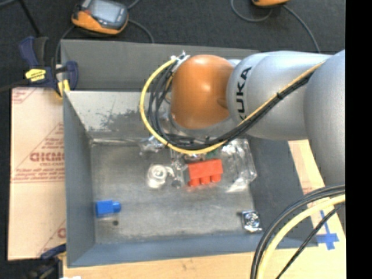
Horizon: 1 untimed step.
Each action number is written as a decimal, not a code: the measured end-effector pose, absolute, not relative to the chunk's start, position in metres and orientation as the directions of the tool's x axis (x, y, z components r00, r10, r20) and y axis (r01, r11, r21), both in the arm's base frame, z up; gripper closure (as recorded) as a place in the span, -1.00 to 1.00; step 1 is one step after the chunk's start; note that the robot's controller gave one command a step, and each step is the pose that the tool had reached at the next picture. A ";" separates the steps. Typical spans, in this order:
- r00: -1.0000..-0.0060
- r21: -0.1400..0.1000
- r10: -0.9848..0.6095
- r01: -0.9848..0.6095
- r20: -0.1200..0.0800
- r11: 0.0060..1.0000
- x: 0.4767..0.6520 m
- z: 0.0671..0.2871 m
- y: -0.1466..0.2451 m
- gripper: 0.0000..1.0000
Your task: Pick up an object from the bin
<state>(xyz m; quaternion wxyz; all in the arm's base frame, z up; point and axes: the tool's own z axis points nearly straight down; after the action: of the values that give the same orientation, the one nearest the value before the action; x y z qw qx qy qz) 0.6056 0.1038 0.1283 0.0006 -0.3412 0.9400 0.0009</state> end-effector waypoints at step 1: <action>-0.565 -0.004 -0.825 -0.825 -0.005 0.565 0.615 0.140 0.103 -1.00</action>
Offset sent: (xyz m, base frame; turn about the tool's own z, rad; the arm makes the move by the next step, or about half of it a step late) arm 0.0076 0.0000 0.0103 -0.2755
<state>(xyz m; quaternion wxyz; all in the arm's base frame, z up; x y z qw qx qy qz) 0.6148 0.1032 0.1398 0.0032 -0.4664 0.8846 -0.0007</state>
